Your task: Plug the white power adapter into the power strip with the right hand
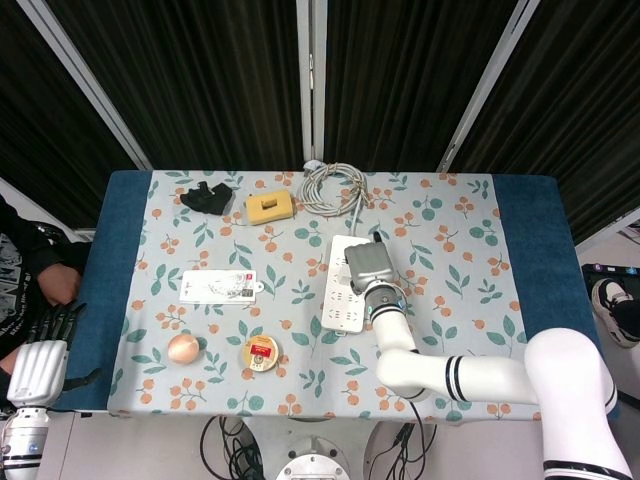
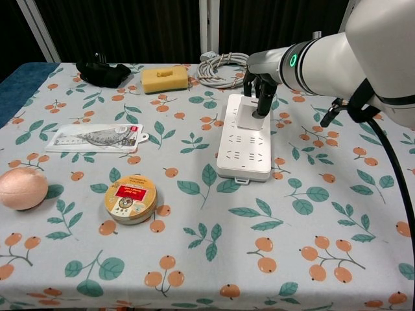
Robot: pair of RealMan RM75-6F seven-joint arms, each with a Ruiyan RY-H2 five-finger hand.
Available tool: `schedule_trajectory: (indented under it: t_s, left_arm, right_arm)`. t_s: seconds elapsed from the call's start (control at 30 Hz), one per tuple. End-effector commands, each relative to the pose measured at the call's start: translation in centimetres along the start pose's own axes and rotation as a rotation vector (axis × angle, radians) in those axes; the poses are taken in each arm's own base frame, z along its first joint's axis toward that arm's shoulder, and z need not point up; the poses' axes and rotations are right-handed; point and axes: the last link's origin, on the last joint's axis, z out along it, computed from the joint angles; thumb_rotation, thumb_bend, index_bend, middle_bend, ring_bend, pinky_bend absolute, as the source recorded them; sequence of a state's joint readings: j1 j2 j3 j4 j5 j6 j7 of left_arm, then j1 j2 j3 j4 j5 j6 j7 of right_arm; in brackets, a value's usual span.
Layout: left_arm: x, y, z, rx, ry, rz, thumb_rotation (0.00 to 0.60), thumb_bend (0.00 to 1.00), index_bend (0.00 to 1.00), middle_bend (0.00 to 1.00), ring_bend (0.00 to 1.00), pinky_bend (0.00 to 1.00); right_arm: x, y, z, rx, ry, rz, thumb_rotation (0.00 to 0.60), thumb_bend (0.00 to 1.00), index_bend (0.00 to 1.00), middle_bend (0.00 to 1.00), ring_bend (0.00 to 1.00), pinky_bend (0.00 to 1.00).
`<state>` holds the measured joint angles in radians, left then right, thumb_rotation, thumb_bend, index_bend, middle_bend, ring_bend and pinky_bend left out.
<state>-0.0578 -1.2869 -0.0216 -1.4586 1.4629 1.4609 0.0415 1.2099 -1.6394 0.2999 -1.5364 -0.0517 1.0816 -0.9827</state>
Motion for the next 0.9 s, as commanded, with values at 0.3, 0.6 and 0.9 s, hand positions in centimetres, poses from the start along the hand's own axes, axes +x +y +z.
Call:
schedule_trajectory:
  t_s: [0.3,0.6,0.9]
  left_arm:
    - [0.2,0.1,0.2,-0.004,0.001,0.005,0.6,0.0,0.08,0.03,0.0,0.0]
    - [0.5,0.5,0.4,-0.013,0.007,0.013,0.6,0.0,0.08,0.03,0.0,0.0]
    - [0.8,0.7,0.3,-0.012,0.012,0.021,0.6,0.0,0.08,0.03,0.0,0.0]
  right_arm:
    - [0.1,0.6,-0.5,0.012,-0.008,0.004,0.6,0.37,0.19,0.4,0.22,0.0]
    - [0.2,1.7,-1.1,0.016,-0.023,-0.013,0.6,0.33,0.05,0.28,0.1,0.0]
    - [2.2,4.2,-4.1,0.09,0.067,0.111,0.6,0.32,0.07,0.29,0.07,0.0]
